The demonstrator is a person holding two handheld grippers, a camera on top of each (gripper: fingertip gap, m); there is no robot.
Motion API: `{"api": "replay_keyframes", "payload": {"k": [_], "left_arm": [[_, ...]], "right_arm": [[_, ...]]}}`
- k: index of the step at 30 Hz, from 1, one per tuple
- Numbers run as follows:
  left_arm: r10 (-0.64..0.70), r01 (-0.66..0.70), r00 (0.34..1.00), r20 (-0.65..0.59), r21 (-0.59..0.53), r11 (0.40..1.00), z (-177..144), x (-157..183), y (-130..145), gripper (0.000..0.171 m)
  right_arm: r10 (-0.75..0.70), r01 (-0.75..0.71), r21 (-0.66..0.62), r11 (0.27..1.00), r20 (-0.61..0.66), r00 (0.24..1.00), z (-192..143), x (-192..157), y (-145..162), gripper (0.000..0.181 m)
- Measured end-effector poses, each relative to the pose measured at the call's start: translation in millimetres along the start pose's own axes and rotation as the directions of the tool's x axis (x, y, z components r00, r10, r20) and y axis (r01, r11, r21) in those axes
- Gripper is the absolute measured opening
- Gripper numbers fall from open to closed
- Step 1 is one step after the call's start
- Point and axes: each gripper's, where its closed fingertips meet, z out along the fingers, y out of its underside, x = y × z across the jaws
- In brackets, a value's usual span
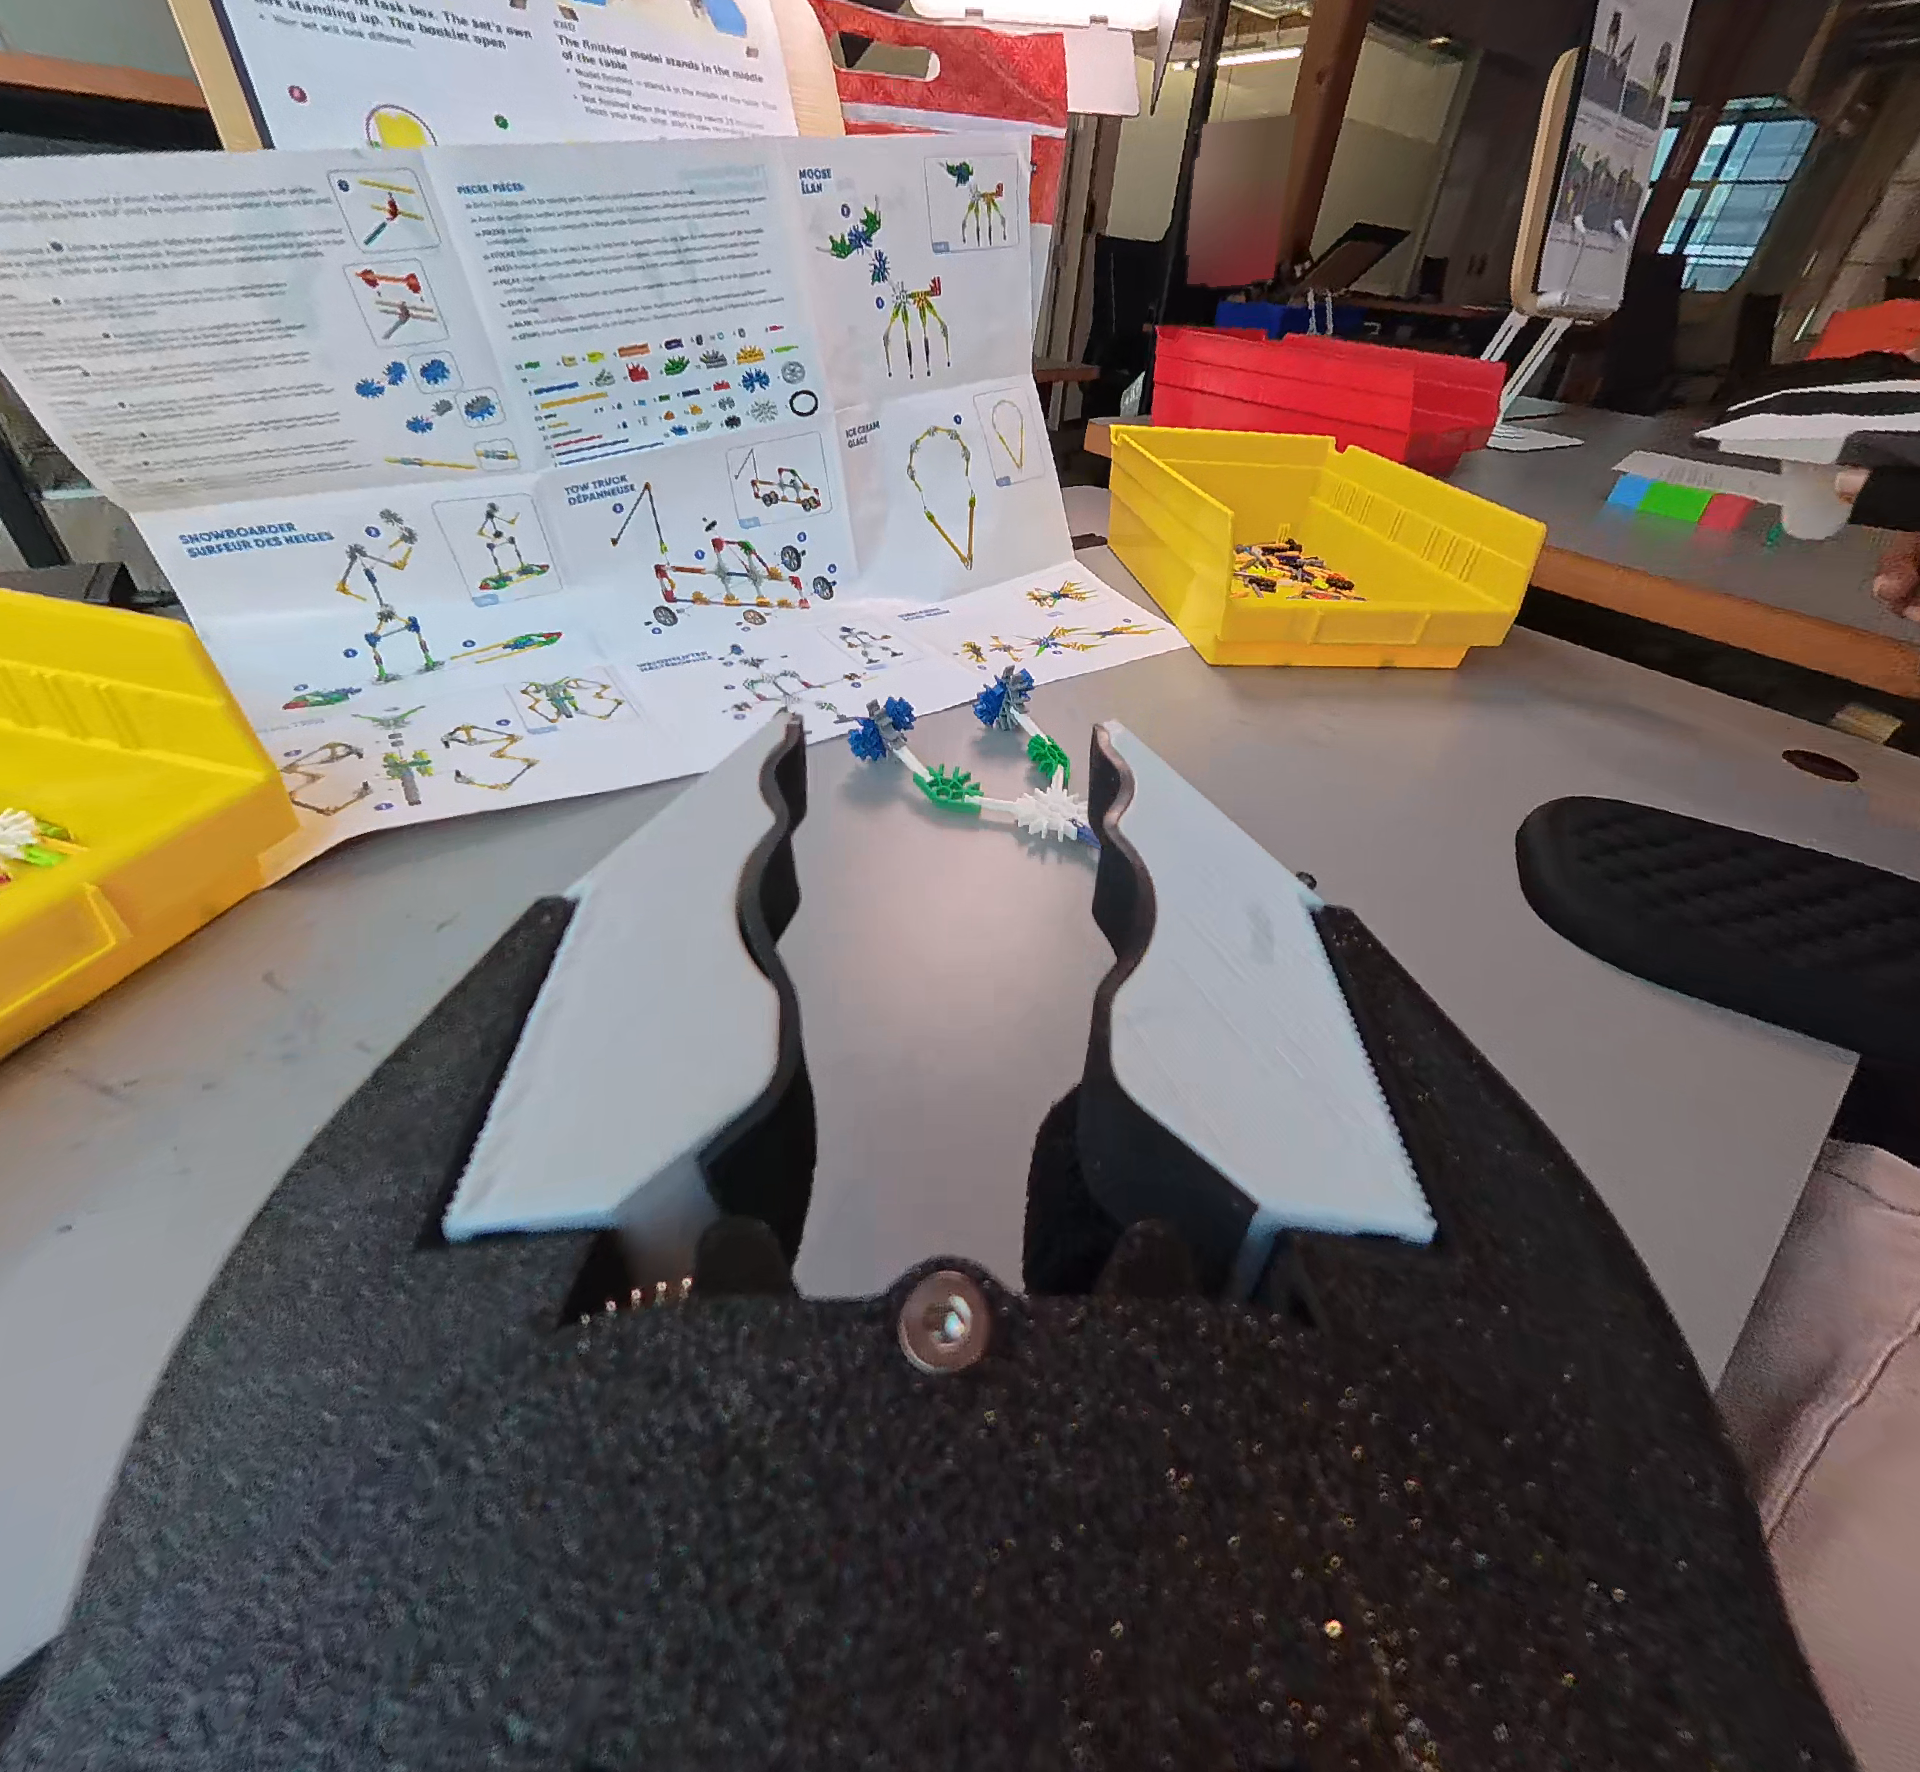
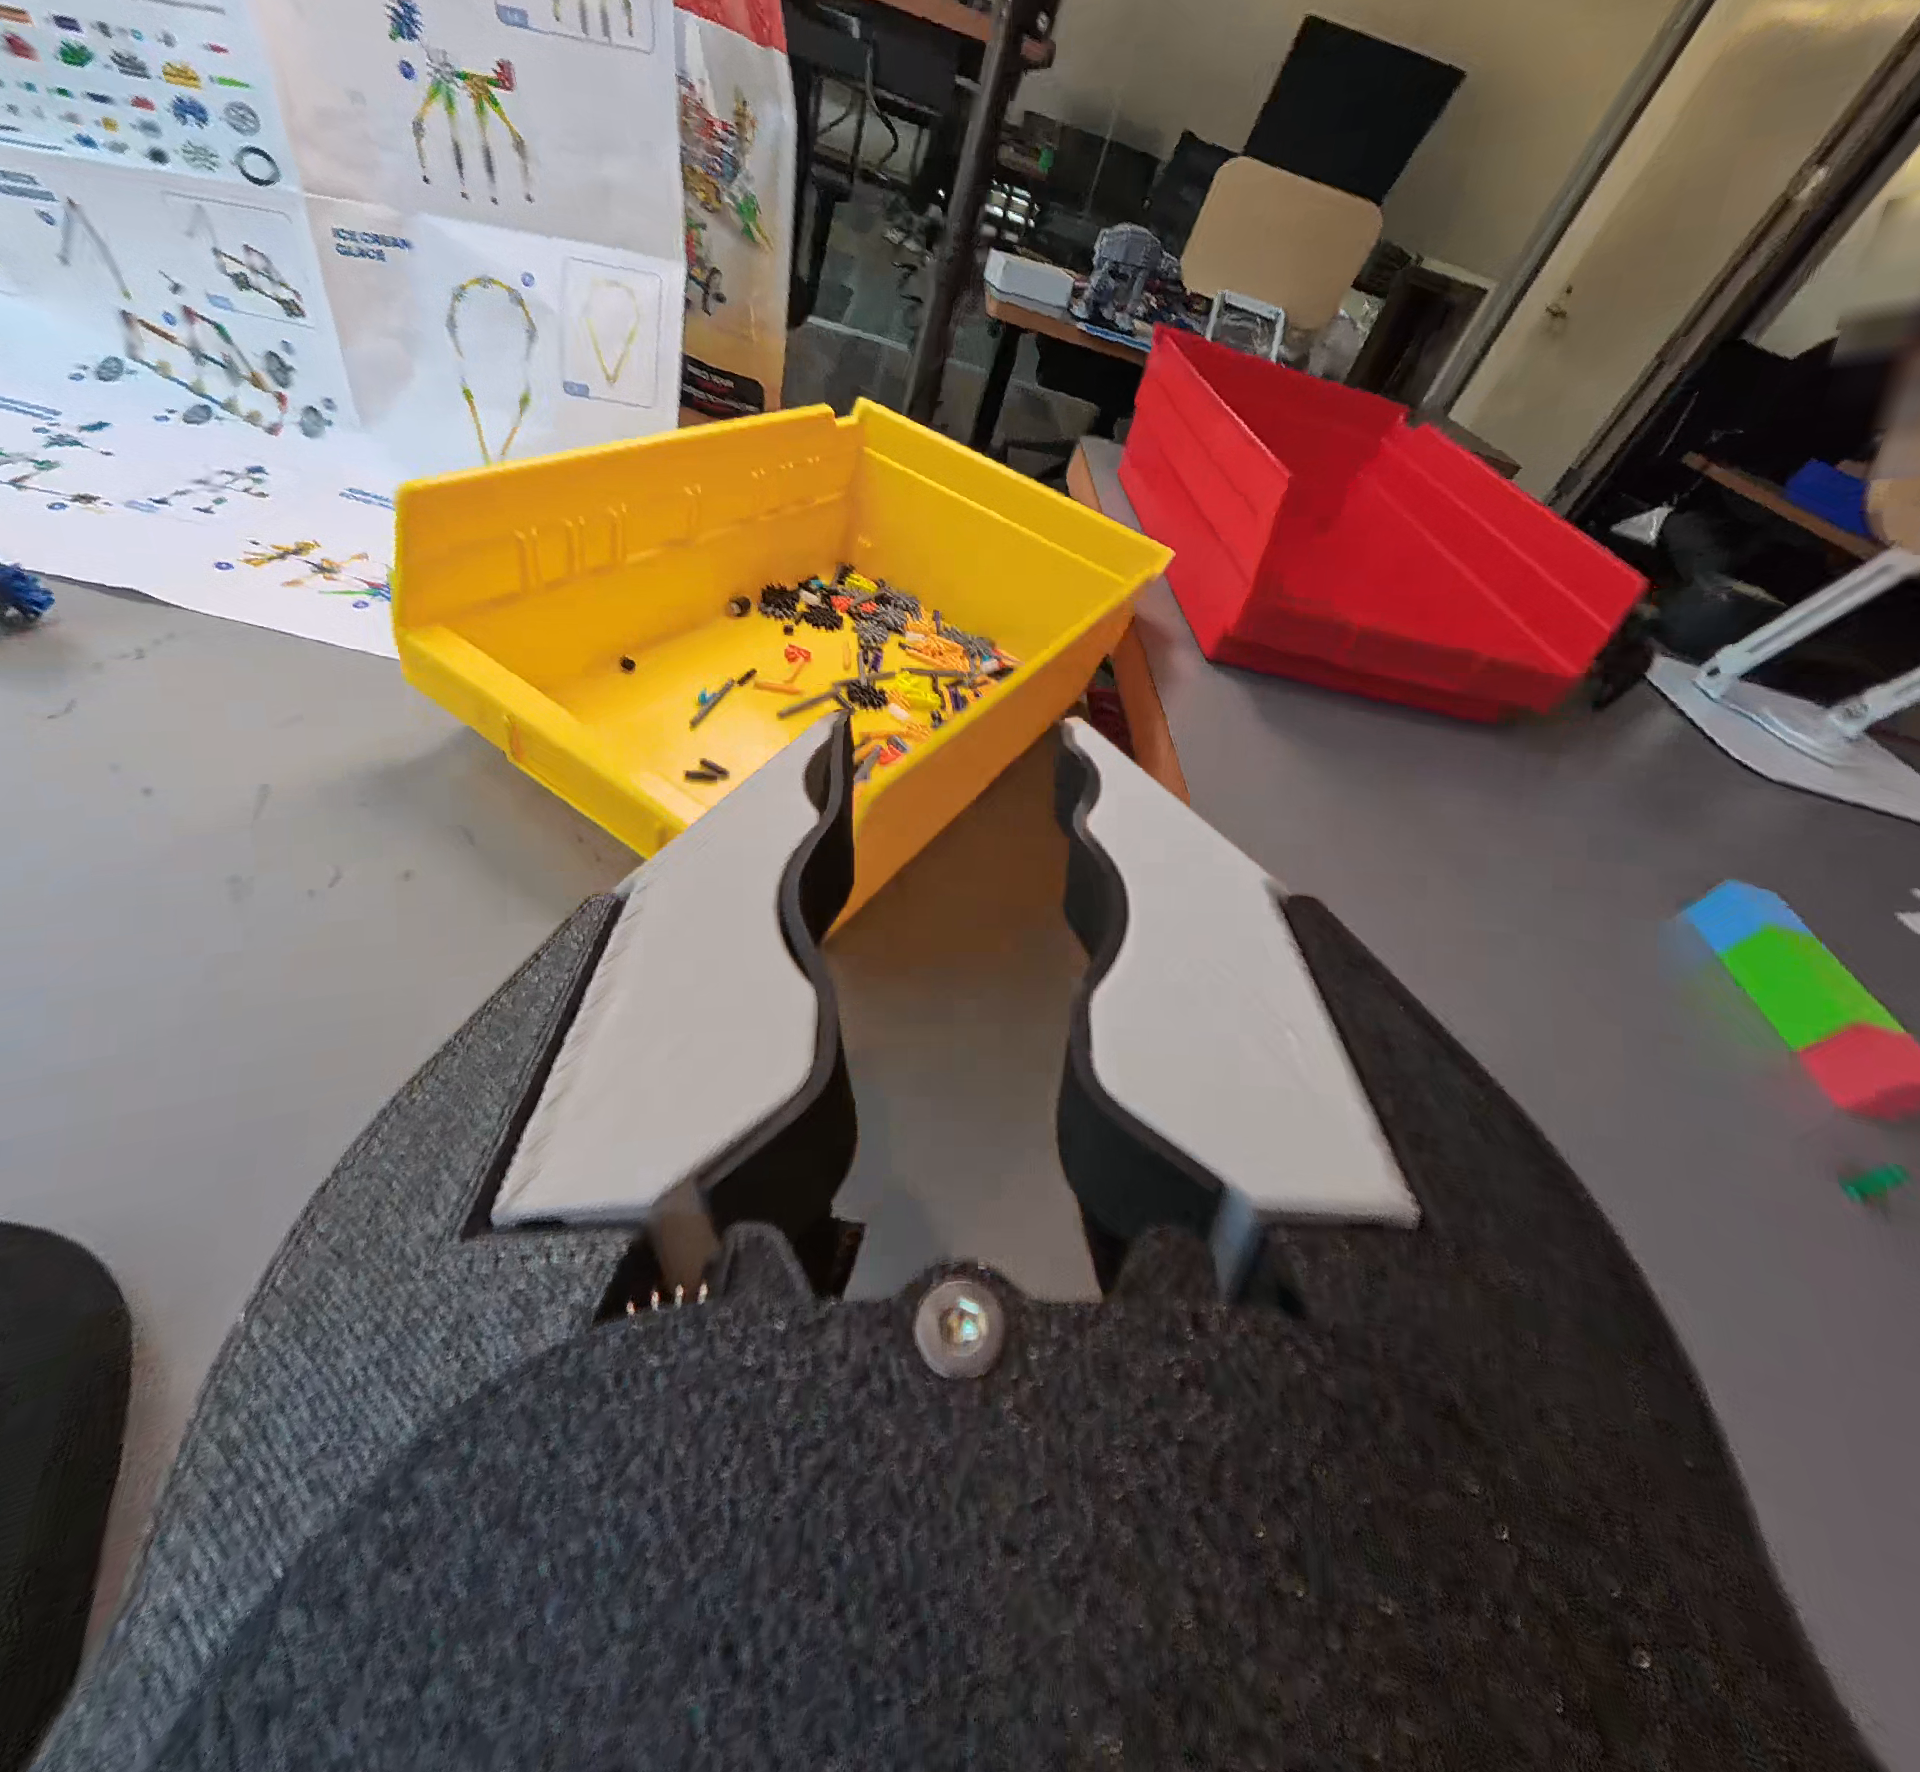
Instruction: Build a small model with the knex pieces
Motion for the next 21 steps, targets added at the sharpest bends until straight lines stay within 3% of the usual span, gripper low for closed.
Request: {"api": "replay_keyframes", "payload": {"k": [4, 8, 12, 15, 19, 21], "left_arm": [[0.000, 0.001, 1.000, 0.021, -0.073, 0.997, 2, -4, 17, 0.054], [-0.022, 0.026, 0.999, 0.036, -0.117, 0.993, 16, -7, 26, 0.052], [-0.033, 0.036, 0.999, 0.033, -0.105, 0.994, 48, -4, 18, 0.050], [-0.010, 0.012, 1.000, 0.022, -0.105, 0.994, 74, 3, 8, 0.050], [0.040, -0.039, 0.999, 0.007, -0.099, 0.994, 94, 16, 0, 0.050], [0.063, -0.062, 0.998, 0.005, -0.109, 0.992, 96, 22, 3, 0.050]], "right_arm": [[0.054, -0.069, -0.114, 0.991, -0.128, 0.990, -21, 63, 46, 0.030], [0.040, -0.136, -0.282, 0.950, -0.320, 0.946, -26, 185, 99, 0.025], [0.056, -0.214, -0.426, 0.879, -0.353, 0.934, -7, 273, 151, 0.026], [0.132, -0.300, -0.454, 0.839, -0.366, 0.921, 7, 302, 171, 0.026], [0.138, -0.319, -0.523, 0.790, -0.355, 0.924, 19, 314, 192, 0.024], [0.117, -0.301, -0.530, 0.793, -0.352, 0.929, 19, 319, 191, 0.003]]}}
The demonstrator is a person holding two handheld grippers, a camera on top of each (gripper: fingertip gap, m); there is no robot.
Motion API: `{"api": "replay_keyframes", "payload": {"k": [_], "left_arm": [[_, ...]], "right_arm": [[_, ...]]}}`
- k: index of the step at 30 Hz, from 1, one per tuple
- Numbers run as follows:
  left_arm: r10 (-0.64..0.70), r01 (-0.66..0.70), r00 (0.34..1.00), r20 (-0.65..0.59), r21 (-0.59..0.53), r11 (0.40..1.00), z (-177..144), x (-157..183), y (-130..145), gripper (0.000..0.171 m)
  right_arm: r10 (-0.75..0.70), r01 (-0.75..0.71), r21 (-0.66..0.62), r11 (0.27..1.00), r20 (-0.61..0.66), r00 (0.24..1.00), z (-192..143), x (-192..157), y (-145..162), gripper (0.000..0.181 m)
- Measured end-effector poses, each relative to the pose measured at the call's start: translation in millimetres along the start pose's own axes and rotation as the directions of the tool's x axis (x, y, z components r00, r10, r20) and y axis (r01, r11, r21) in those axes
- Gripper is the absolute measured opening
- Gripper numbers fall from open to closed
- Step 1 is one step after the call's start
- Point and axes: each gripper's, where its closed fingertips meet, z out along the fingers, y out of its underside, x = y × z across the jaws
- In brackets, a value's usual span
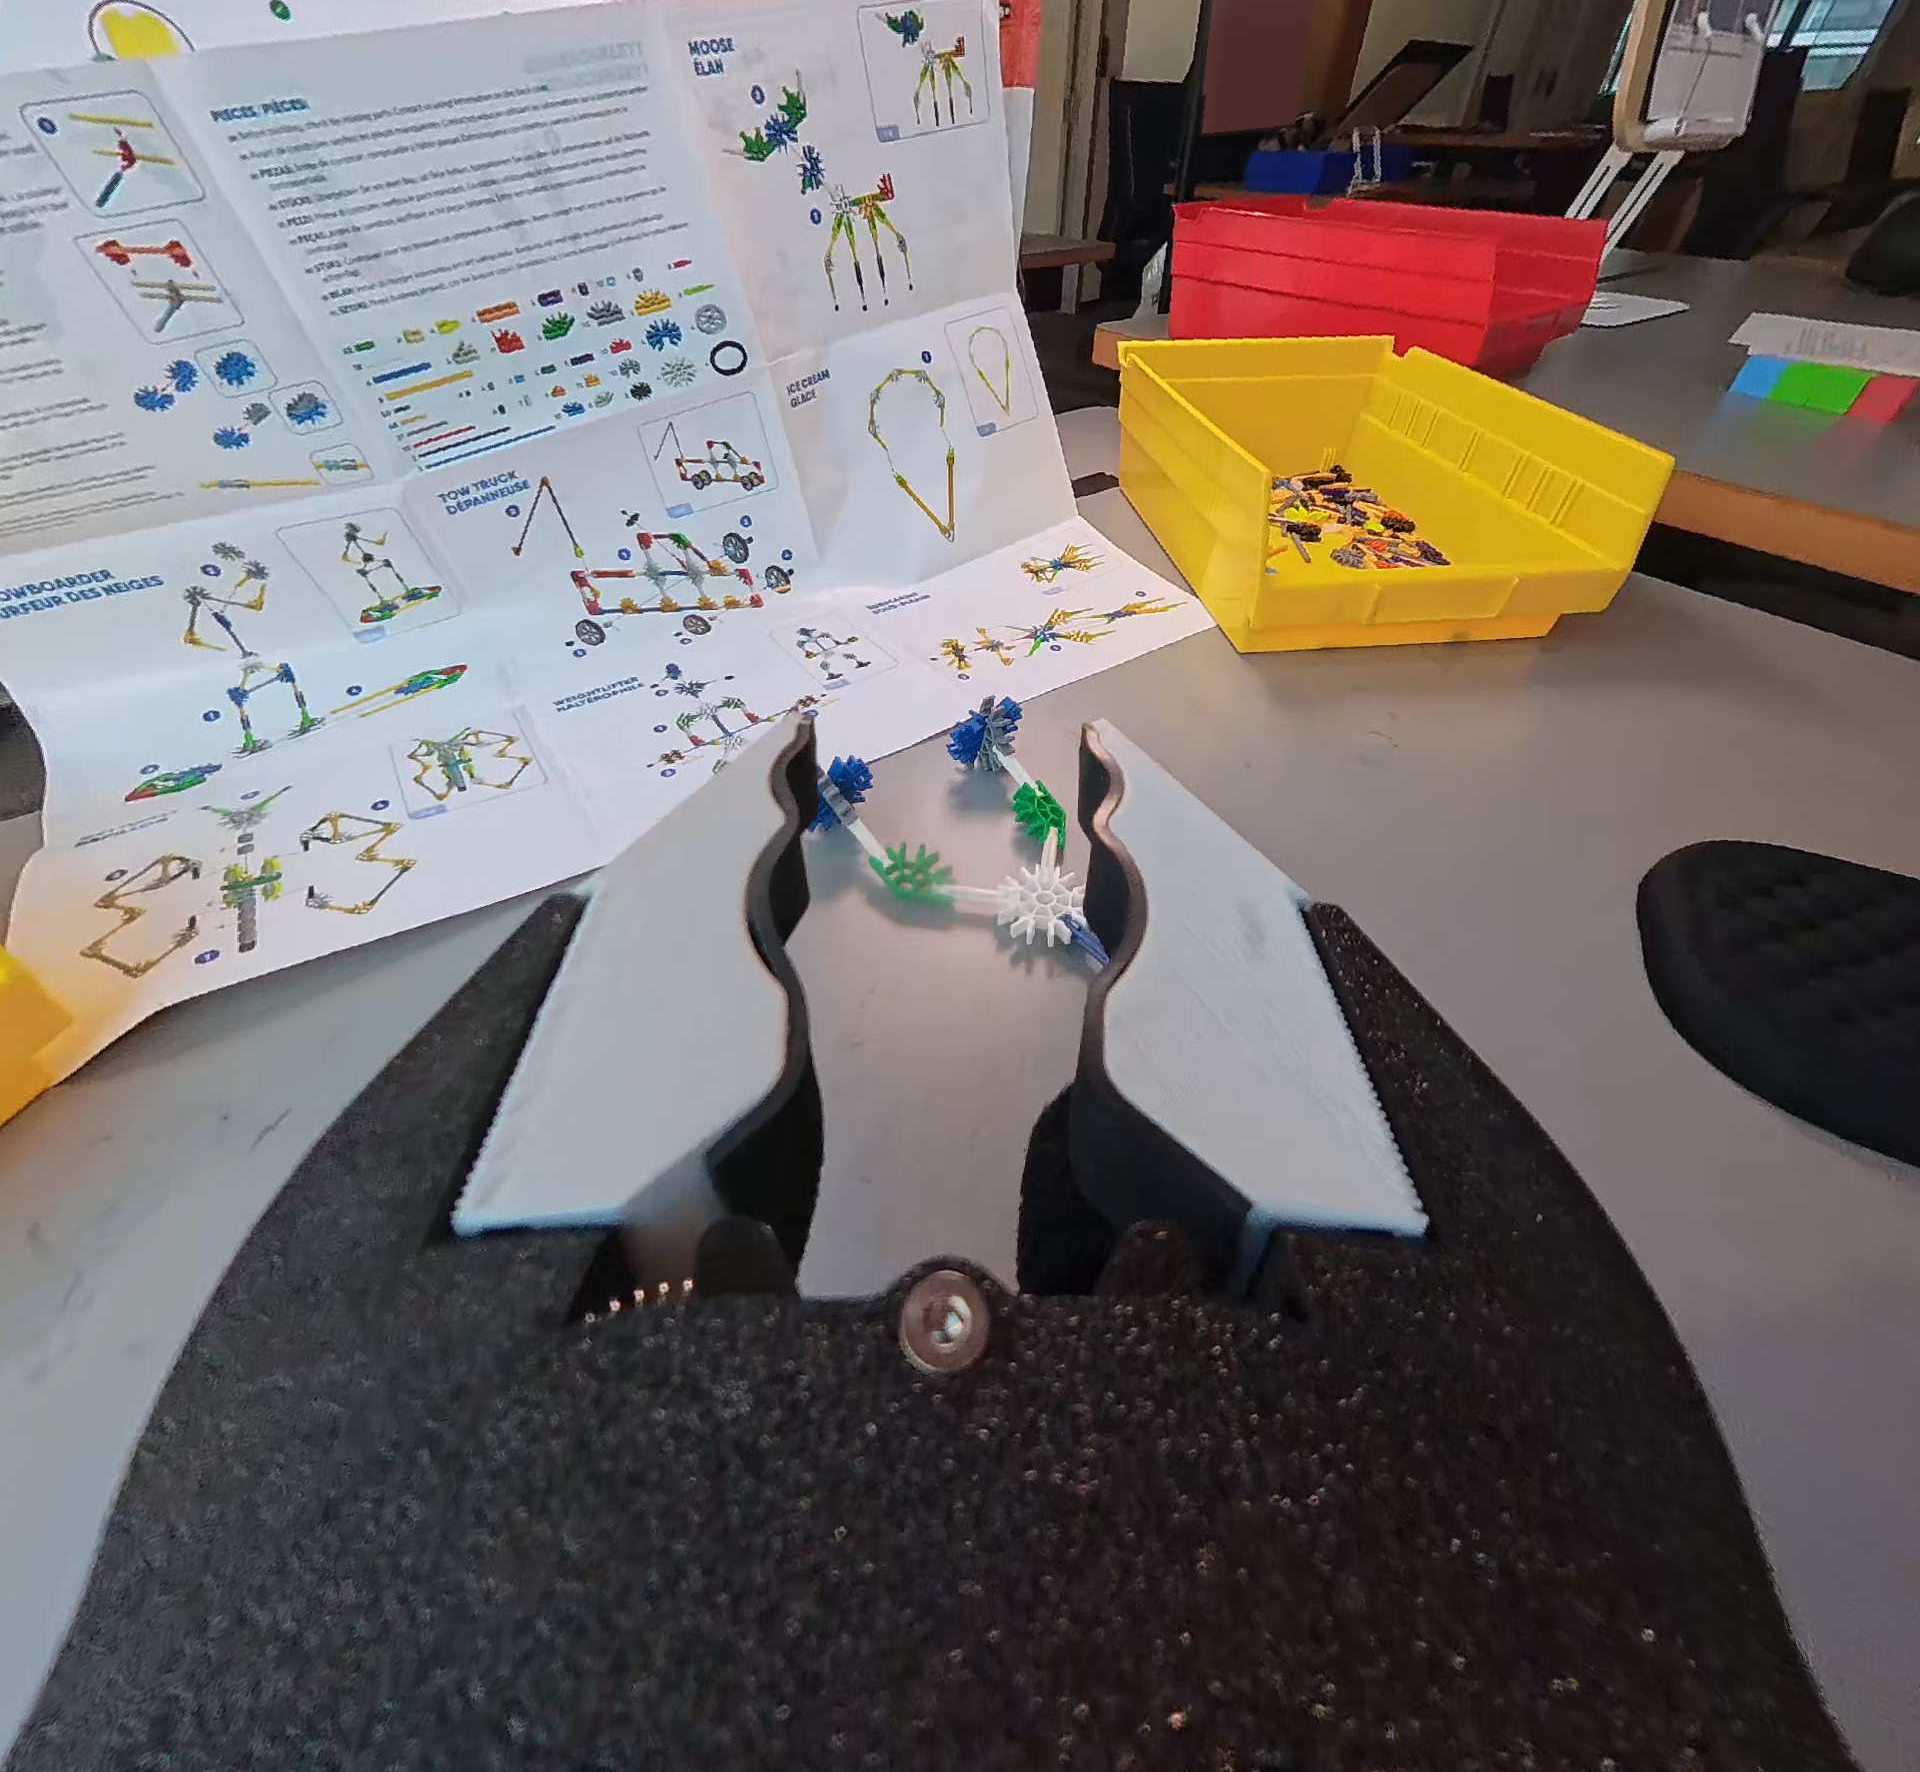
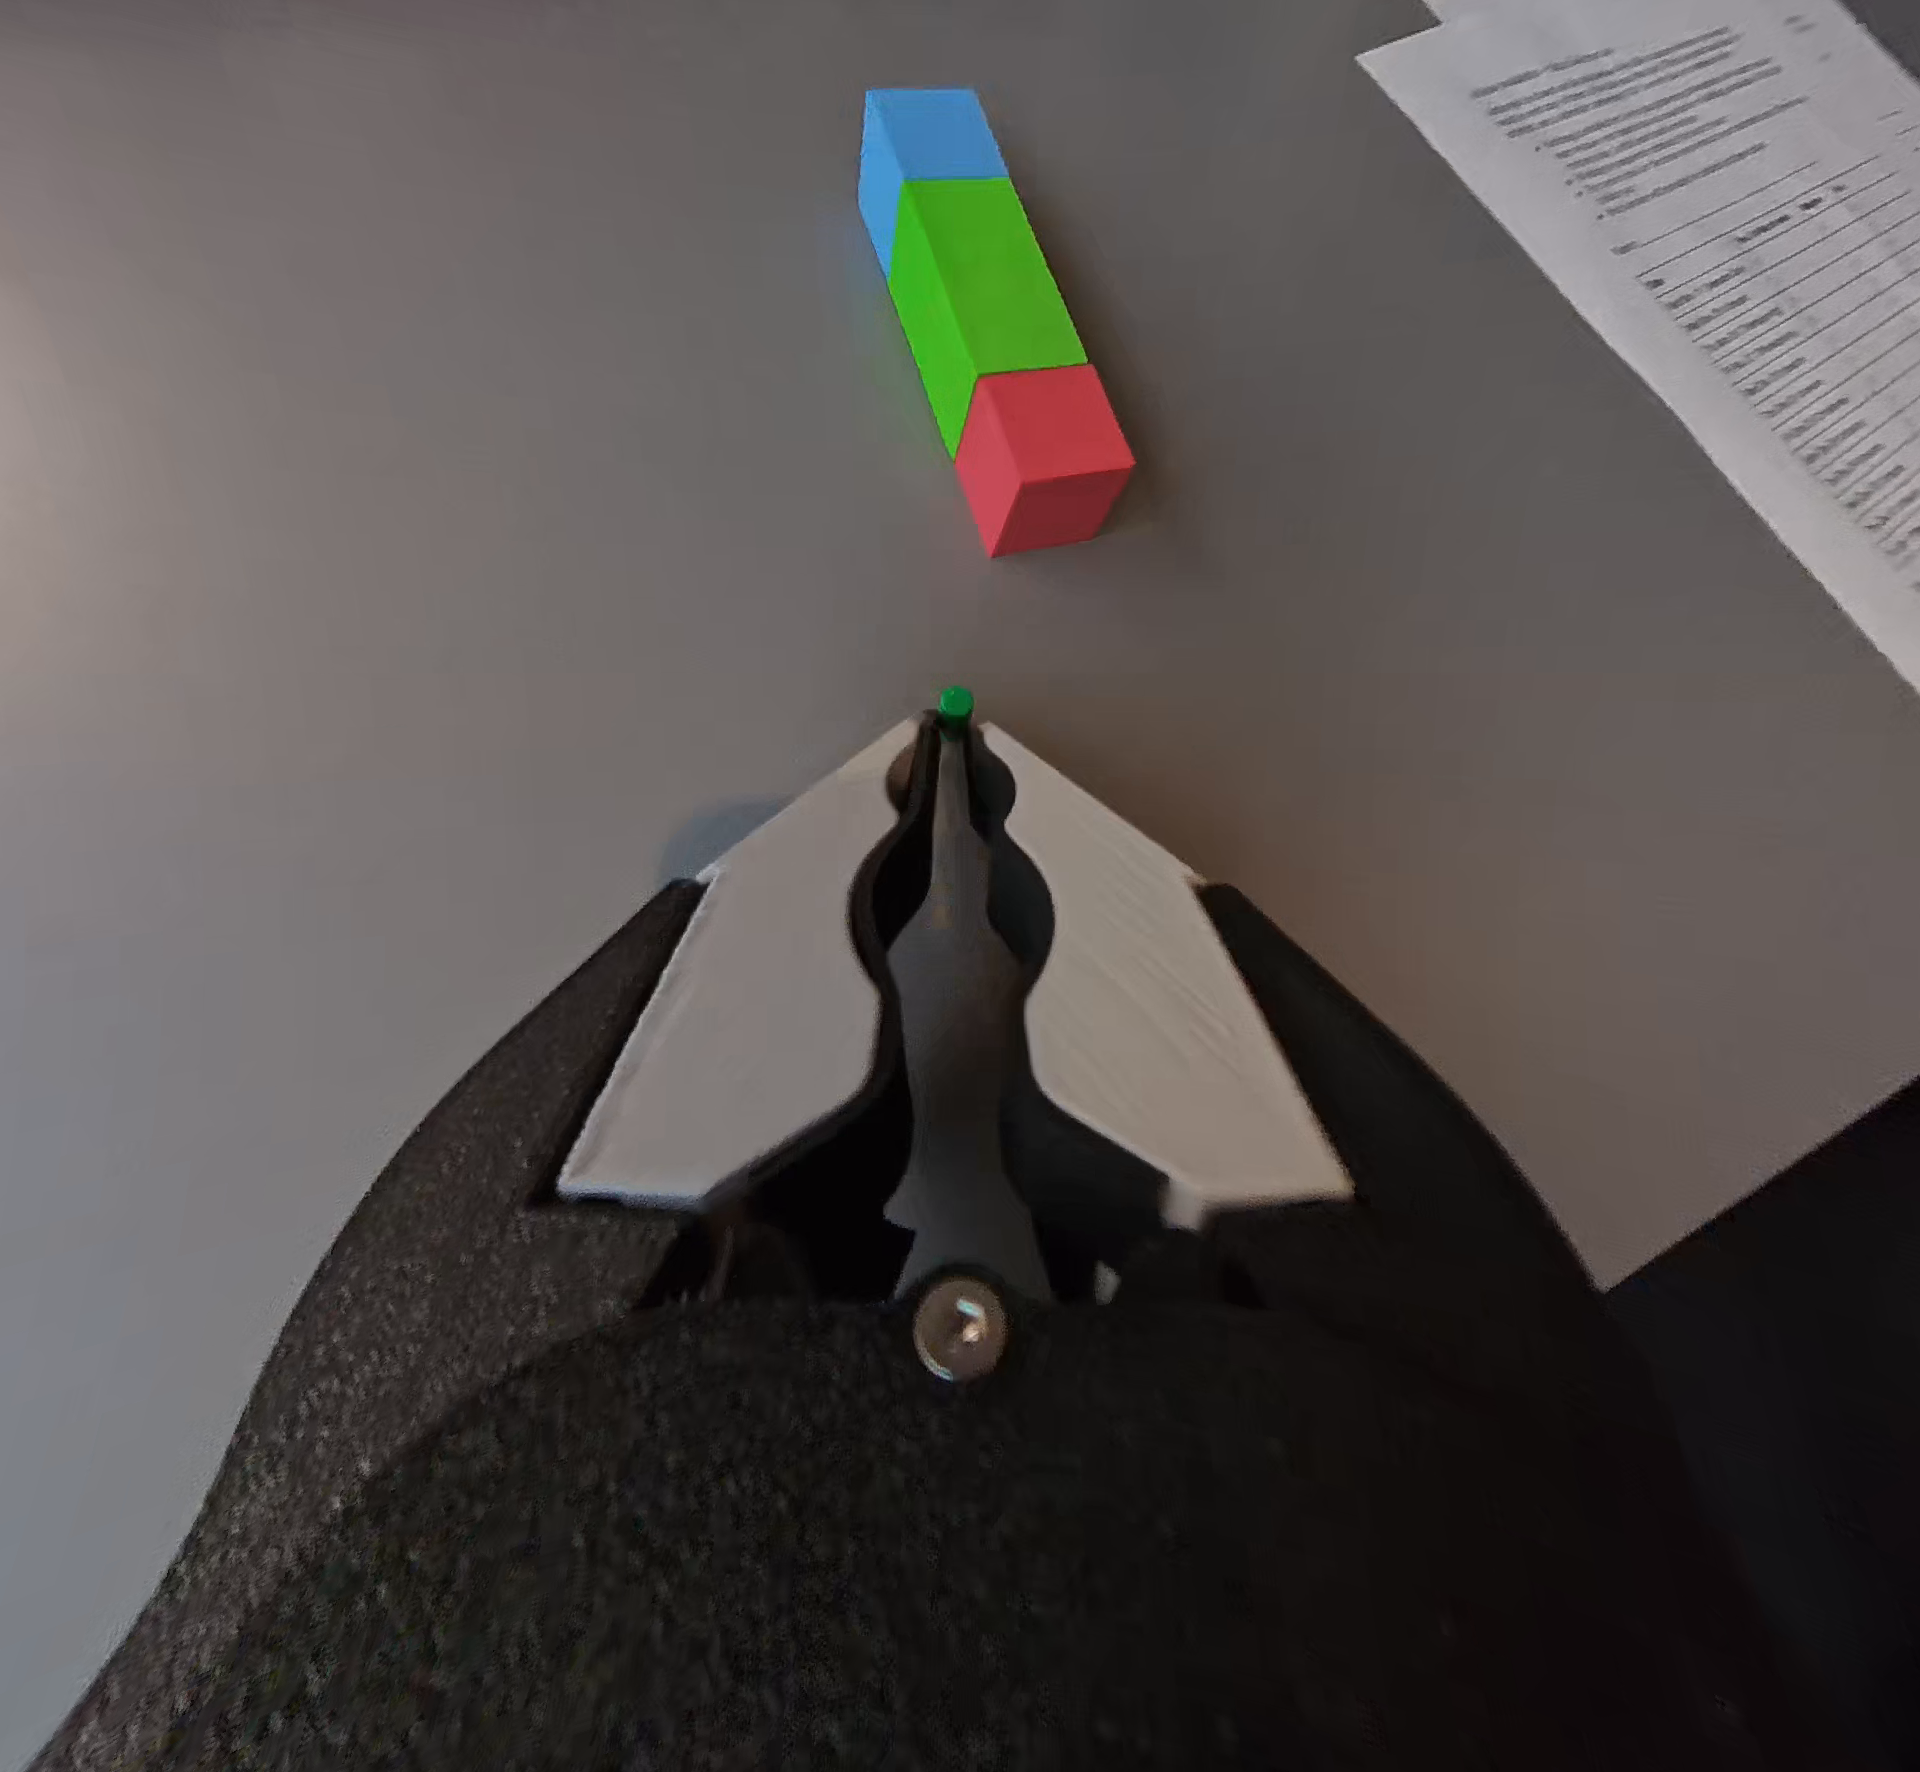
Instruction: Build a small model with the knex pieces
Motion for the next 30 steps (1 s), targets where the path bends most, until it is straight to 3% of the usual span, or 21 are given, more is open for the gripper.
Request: {"api": "replay_keyframes", "payload": {"k": [2, 5, 8, 10, 12, 14, 16, 21, 25, 30], "left_arm": [[0.007, -0.007, 1.000, -0.002, -0.005, 1.000, -1, 5, 1, 0.050], [0.003, -0.003, 1.000, -0.011, 0.003, 1.000, -8, 13, 0, 0.050], [0.007, -0.007, 0.999, -0.044, 0.004, 1.000, -13, 22, -1, 0.050], [0.007, -0.006, 0.996, -0.094, 0.009, 1.000, -15, 33, -4, 0.050], [0.024, -0.022, 0.990, -0.141, 0.015, 1.000, -17, 43, -7, 0.050], [0.058, -0.057, 0.985, -0.162, 0.015, 0.998, -20, 48, -6, 0.050], [0.084, -0.082, 0.983, -0.166, 0.021, 0.996, -25, 47, -4, 0.050], [0.021, -0.024, 0.990, -0.137, -0.023, 0.999, -41, 21, 23, 0.050], [-0.066, 0.062, 0.994, -0.083, -0.045, 0.997, -45, -4, 40, 0.050], [-0.095, 0.093, 0.994, -0.052, -0.028, 0.995, -33, -12, 35, 0.050]], "right_arm": [[0.043, -0.047, 0.044, 0.998, 0.089, 0.995, -8, -9, -8, 0.001], [-0.010, -0.053, 0.254, 0.966, 0.240, 0.971, -51, -45, -40, 0.000], [-0.188, -0.030, 0.466, 0.884, 0.414, 0.890, -123, -128, -67, 0.000], [-0.341, -0.025, 0.593, 0.805, 0.497, 0.798, -179, -197, -75, 0.000], [-0.441, 0.051, 0.660, 0.749, 0.439, 0.783, -209, -243, -77, 0.000], [-0.467, 0.130, 0.678, 0.724, 0.343, 0.815, -217, -257, -83, 0.000], [-0.390, 0.105, 0.669, 0.736, 0.292, 0.873, -213, -237, -98, 0.000], [-0.063, -0.095, 0.653, 0.751, 0.215, 0.975, -203, -121, -113, 0.009], [0.104, -0.153, 0.665, 0.731, 0.114, 0.988, -212, -49, -95, 0.017], [0.200, -0.130, 0.690, 0.712, -0.021, 0.980, -232, 16, -67, 0.027]]}}
